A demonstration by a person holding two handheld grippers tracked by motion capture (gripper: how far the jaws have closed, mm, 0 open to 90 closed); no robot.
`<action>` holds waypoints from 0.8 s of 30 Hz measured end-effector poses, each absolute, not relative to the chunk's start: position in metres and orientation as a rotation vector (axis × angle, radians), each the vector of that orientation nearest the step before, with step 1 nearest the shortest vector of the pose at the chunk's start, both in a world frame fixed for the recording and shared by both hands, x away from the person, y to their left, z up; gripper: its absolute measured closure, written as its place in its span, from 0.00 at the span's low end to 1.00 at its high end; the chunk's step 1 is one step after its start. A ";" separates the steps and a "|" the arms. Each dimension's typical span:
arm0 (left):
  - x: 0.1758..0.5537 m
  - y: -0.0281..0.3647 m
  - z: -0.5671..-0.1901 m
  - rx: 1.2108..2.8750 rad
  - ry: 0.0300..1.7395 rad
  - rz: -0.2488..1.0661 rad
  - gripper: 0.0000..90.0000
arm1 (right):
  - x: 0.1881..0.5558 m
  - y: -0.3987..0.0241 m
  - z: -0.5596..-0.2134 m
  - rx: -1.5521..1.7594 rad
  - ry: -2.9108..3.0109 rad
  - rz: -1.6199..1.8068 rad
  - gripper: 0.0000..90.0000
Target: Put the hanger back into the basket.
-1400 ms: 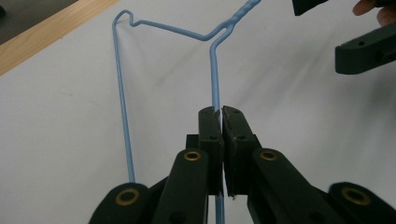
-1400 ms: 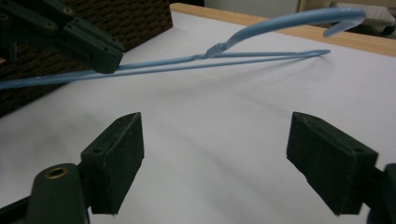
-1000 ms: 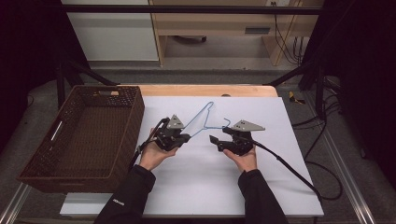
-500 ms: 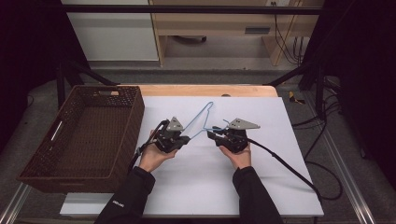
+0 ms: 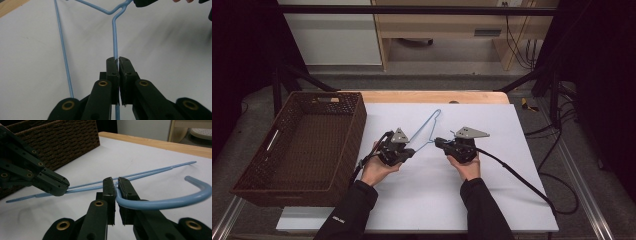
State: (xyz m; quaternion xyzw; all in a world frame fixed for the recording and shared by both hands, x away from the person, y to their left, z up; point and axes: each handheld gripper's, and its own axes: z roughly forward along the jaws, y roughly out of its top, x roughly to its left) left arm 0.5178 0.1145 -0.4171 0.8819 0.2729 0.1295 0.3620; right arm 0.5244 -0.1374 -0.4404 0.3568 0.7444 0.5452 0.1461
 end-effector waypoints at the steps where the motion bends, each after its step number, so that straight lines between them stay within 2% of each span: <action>1: 0.518 0.114 -0.418 2.266 0.710 0.331 0.97 | 0.524 -0.137 -0.440 1.029 2.146 1.569 0.94; 7: 0.519 0.111 -0.420 2.275 0.710 0.338 0.96 | 0.524 -0.136 -0.441 1.033 2.149 1.551 0.95; 14: 0.519 0.108 -0.415 2.288 0.738 0.414 0.67 | 0.523 -0.135 -0.442 1.032 2.156 1.531 0.95; 17: 0.520 0.101 -0.416 2.318 0.738 0.424 0.60 | 0.523 -0.135 -0.442 1.035 2.154 1.530 0.95; 21: 0.522 0.090 -0.421 2.349 0.744 0.434 0.60 | 0.523 -0.135 -0.442 1.035 2.156 1.529 0.95; 24: 0.524 0.084 -0.423 2.367 0.744 0.438 0.66 | 0.523 -0.135 -0.441 1.032 2.155 1.527 0.95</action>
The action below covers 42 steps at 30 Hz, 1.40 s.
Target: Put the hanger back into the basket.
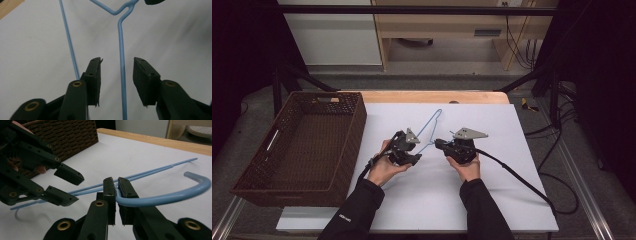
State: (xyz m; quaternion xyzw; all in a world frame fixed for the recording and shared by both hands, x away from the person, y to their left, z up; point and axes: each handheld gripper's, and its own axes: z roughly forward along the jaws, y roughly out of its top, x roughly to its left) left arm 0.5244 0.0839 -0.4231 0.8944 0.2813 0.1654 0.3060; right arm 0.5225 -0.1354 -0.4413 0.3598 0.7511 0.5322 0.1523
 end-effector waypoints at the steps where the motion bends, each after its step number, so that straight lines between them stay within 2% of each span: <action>1: 0.525 0.083 -0.423 2.378 0.744 0.434 0.68 | 0.522 -0.136 -0.441 1.031 2.156 1.526 0.95; 5: 0.528 0.078 -0.426 2.407 0.739 0.443 0.77 | 0.522 -0.136 -0.441 1.033 2.159 1.526 0.95; 10: 0.527 0.074 -0.426 2.415 0.724 0.445 0.94 | 0.521 -0.136 -0.440 1.028 2.156 1.514 0.95; 17: 0.521 0.069 -0.426 2.386 0.742 0.502 0.97 | 0.519 -0.138 -0.437 1.030 2.155 1.504 0.93; 20: 0.518 0.071 -0.422 2.365 0.744 0.535 0.97 | 0.515 -0.139 -0.433 1.036 2.161 1.533 0.79; 32: 0.509 0.101 -0.383 2.240 0.772 0.496 0.97 | 0.474 -0.184 -0.401 0.989 2.143 1.555 0.54; 37: 0.503 0.111 -0.364 2.213 0.771 0.477 0.97 | 0.462 -0.203 -0.398 1.005 2.118 1.533 0.35; 42: 0.492 0.118 -0.345 2.185 0.737 0.460 0.97 | 0.455 -0.216 -0.400 1.032 2.098 1.522 0.19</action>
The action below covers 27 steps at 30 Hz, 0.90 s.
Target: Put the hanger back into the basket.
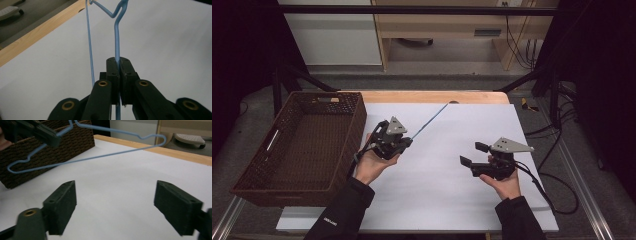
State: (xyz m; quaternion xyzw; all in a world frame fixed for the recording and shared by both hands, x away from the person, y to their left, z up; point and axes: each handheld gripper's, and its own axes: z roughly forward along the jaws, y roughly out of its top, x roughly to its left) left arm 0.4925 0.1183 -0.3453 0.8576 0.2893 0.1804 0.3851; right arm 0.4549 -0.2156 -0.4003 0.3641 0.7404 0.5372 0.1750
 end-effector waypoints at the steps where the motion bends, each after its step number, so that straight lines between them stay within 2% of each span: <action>1: 0.491 0.121 -0.342 2.178 0.733 0.457 0.97 | 0.454 -0.218 -0.401 1.036 2.104 1.514 0.17; 17: 0.467 0.164 -0.291 2.096 0.697 0.447 0.97 | 0.433 -0.246 -0.401 1.054 2.076 1.480 0.06; 27: 0.463 0.198 -0.270 2.035 0.704 0.465 0.97 | 0.429 -0.252 -0.404 1.048 2.086 1.447 0.05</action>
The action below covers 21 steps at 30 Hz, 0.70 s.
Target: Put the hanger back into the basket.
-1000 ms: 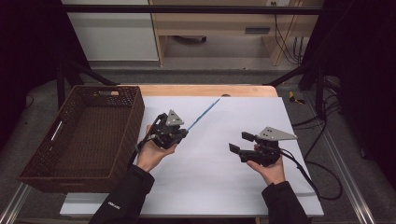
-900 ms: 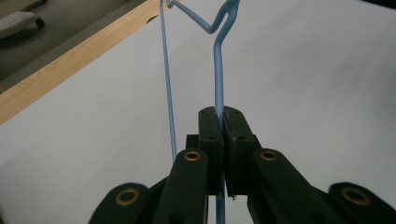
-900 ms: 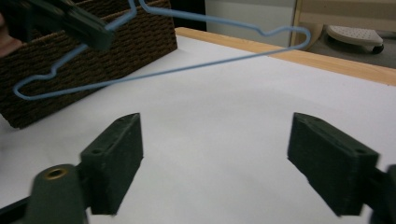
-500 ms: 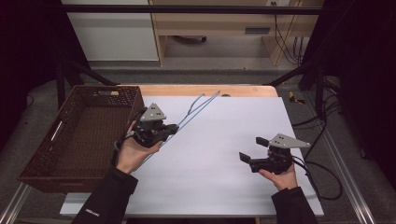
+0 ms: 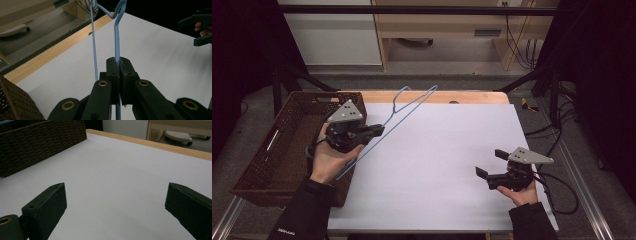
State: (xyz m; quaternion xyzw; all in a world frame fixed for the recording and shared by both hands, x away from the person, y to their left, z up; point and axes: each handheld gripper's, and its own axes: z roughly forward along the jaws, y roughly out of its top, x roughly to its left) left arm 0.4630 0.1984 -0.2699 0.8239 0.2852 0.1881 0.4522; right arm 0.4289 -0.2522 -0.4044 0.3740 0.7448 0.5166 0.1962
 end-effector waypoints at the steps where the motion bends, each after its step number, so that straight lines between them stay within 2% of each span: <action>1: 0.463 0.201 -0.268 2.034 0.706 0.468 0.97 | 0.428 -0.252 -0.405 1.052 2.084 1.445 0.05; 21: 0.453 0.273 -0.245 2.024 0.769 0.537 0.97 | 0.426 -0.253 -0.405 1.048 2.089 1.430 0.05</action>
